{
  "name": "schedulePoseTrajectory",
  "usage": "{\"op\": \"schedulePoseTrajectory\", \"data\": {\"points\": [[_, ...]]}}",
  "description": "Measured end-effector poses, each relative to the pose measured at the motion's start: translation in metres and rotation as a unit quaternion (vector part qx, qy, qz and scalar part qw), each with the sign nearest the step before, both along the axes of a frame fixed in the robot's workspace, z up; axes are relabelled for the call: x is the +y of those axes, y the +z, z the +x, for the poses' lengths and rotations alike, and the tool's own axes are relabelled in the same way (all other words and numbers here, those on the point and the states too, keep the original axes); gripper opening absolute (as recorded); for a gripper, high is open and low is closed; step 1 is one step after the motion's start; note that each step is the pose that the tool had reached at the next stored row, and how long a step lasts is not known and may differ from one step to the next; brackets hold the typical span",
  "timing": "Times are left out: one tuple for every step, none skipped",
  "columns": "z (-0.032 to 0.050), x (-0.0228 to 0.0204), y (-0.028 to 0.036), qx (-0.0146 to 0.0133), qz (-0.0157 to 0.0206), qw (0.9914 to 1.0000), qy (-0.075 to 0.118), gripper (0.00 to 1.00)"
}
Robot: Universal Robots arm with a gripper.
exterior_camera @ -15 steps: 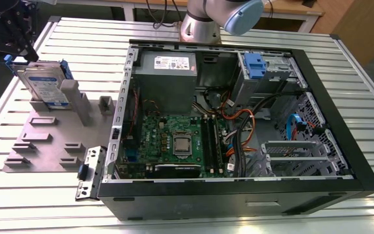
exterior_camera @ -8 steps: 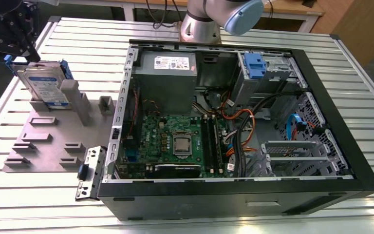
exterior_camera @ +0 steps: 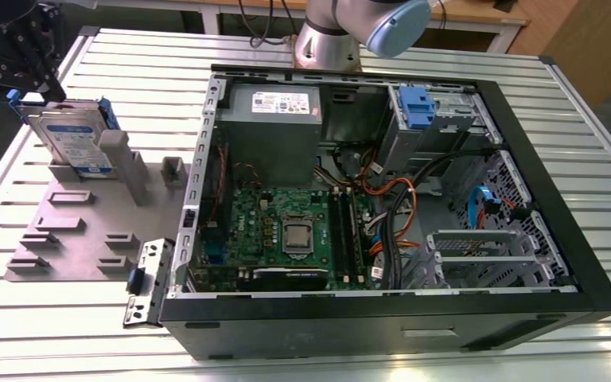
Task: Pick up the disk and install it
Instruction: 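Pick up the disk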
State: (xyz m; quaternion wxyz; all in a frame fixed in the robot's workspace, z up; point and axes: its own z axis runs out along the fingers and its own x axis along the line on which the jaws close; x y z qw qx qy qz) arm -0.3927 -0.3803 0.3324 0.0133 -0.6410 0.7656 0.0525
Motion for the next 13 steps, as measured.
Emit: {"op": "schedulePoseTrajectory", "data": {"points": [[0.0000, 0.0000, 0.0006, 0.0000, 0.0000, 1.00000, 0.000, 0.11], [0.0000, 0.0000, 0.0008, -0.0001, 0.0001, 1.00000, 0.000, 0.11], [0.0000, 0.0000, 0.0008, -0.0001, 0.0001, 1.00000, 0.000, 0.11], [0.0000, 0.0000, 0.0007, -0.0002, 0.0001, 1.00000, 0.000, 0.11], [0.0000, 0.0000, 0.0008, -0.0001, 0.0001, 1.00000, 0.001, 0.11], [0.0000, 0.0000, 0.0006, -0.0001, 0.0001, 1.00000, 0.003, 0.11], [0.0000, 0.0000, 0.0004, -0.0001, 0.0000, 0.99998, 0.006, 0.11], [0.0000, 0.0000, 0.0002, -0.0001, 0.0000, 0.99996, 0.009, 0.11], [0.0000, 0.0000, -0.0001, -0.0001, 0.0000, 0.99991, 0.013, 0.11], [0.0000, 0.0000, -0.0003, 0.0000, 0.0000, 0.99985, 0.017, 0.11], [-0.0001, 0.0000, -0.0004, 0.0000, 0.0000, 0.99979, 0.021, 0.11], [-0.0001, 0.0000, -0.0003, 0.0000, 0.0000, 0.99974, 0.023, 0.11], [-0.0001, 0.0000, -0.0003, 0.0000, 0.0000, 0.99974, 0.023, 0.11]]}}
